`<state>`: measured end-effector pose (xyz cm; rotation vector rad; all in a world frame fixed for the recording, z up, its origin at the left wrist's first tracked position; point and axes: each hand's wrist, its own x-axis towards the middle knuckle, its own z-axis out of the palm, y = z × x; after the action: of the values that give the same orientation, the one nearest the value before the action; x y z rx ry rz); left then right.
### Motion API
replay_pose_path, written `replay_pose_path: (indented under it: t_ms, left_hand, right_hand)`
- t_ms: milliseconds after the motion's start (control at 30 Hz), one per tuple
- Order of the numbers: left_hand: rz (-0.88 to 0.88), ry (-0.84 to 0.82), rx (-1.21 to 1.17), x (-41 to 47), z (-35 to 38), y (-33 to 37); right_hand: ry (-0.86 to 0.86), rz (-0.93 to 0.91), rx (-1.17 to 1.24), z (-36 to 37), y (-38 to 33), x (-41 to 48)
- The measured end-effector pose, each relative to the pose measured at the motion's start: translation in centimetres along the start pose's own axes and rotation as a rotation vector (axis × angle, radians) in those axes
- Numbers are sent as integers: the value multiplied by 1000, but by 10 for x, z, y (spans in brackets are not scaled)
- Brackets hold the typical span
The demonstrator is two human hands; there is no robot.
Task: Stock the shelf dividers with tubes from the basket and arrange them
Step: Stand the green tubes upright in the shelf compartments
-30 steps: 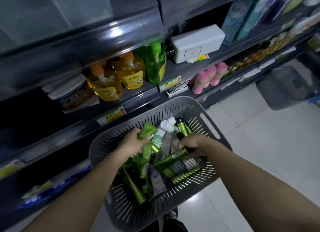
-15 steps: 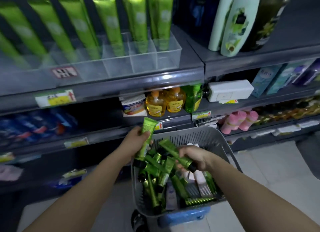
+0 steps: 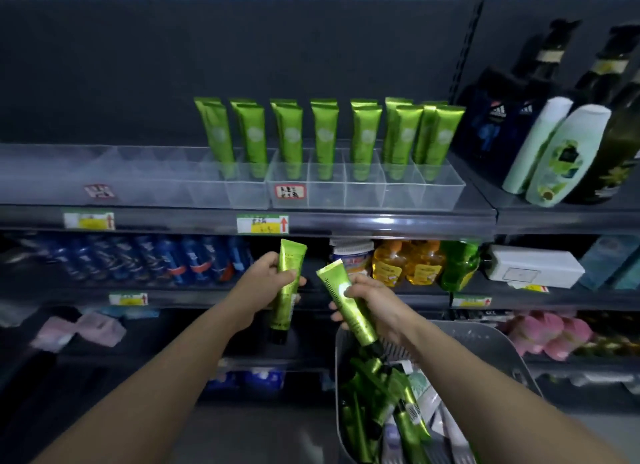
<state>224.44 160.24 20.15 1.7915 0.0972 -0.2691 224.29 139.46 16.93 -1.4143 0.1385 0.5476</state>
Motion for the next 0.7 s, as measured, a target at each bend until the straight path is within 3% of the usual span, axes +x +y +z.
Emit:
replay_pose_path:
  t_ms: [167, 300, 400, 500, 700]
  left_hand:
    - [19, 61, -155, -17, -60, 5]
    - [-16, 8, -229, -34, -111, 14]
    - [-19, 13, -353, -42, -153, 26]
    - [20, 63, -328, -46, -188, 39]
    - [231, 158, -341, -41, -233, 70]
  right_hand:
    - [-39, -138, -10, 71, -27, 6]
    - [-54, -231, 22, 130, -51, 12]
    - [10, -329, -29, 171, -69, 18]
    - [93, -441, -121, 204, -87, 19]
    - [225, -662, -233, 242, -124, 17]
